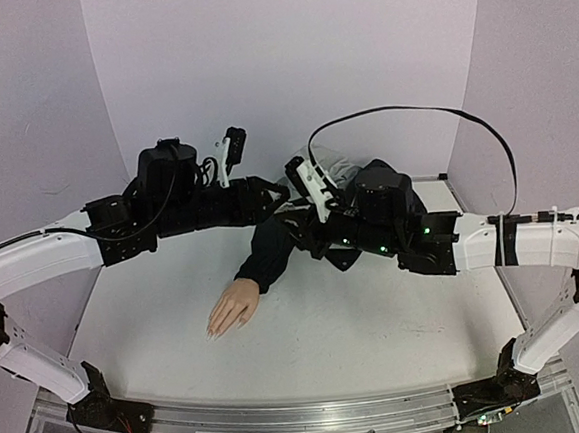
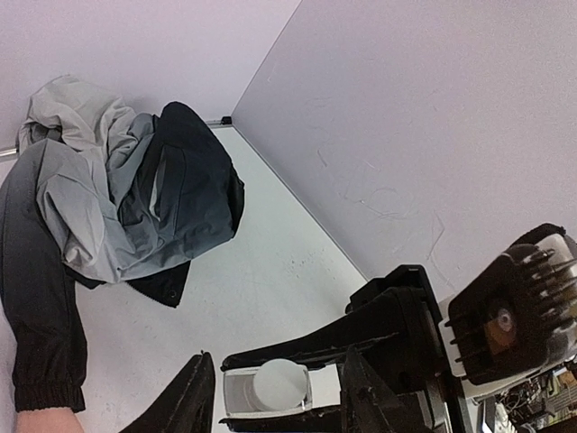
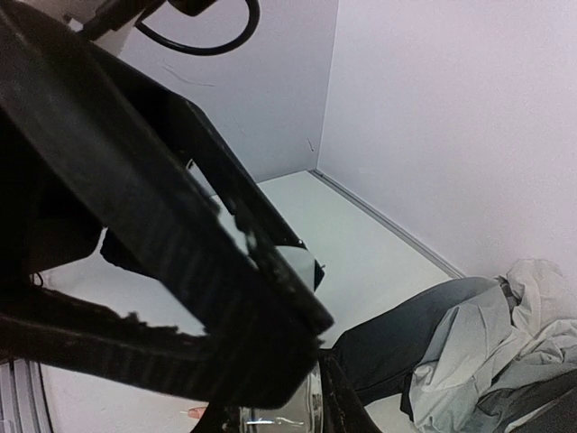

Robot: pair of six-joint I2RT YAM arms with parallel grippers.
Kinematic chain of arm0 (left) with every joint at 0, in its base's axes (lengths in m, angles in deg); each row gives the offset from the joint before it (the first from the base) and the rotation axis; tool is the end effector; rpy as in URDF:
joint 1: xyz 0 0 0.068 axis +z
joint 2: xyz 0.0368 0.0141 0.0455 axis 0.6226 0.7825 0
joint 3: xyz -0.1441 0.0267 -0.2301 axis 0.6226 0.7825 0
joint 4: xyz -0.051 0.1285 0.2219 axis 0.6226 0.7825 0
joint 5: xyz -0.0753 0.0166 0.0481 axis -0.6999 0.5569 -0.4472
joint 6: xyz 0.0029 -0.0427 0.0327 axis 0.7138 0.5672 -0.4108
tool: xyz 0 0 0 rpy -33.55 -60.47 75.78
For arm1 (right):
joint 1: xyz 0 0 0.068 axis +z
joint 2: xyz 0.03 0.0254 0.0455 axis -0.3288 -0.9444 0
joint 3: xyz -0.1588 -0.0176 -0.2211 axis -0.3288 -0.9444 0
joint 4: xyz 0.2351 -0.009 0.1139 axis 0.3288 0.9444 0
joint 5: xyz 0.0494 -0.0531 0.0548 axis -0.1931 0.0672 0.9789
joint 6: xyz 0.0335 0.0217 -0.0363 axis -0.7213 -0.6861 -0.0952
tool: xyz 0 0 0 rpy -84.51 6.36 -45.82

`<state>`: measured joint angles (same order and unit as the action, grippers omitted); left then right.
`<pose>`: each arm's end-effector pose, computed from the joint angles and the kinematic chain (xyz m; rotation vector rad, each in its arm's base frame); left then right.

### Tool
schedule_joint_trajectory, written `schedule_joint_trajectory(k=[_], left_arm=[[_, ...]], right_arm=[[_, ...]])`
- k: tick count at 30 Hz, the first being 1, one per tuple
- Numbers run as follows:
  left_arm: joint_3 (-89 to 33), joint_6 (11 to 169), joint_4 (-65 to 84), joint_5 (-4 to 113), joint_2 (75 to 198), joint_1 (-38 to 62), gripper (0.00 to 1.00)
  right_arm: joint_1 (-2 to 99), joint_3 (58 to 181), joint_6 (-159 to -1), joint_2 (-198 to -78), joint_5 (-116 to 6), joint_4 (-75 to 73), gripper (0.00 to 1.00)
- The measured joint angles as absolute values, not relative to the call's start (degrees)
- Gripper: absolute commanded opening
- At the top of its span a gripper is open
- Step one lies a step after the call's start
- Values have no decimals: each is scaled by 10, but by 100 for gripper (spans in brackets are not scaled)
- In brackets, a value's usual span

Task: Paint the nails

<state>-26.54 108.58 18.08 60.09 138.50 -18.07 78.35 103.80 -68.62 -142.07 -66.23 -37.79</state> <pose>0.1758 -0.2693 0.3743 0.4730 1.8951 -1.0933 0.1828 0.3012 0.3481 -0.6947 1.2319 0.7478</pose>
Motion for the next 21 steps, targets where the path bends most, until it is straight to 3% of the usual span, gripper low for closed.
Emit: schedule_joint_trajectory(k=[11,13,17,21], left_arm=[[-265,1085,180,596,1389,-181,11],[-265,1079,181,593,1389,-181,2],[-265,1050,183,548,1391,-172,0],[-265,986,173,430,1391,-155,0]], right_arm=[[790,1043,-686,-1421,-663,-376,0],[790,1043,-690,-1421,-664,-373,0],[785,1043,-702,-1417,-642,-365,0],[730,1039,-736,-1395,-440,-345,0]])
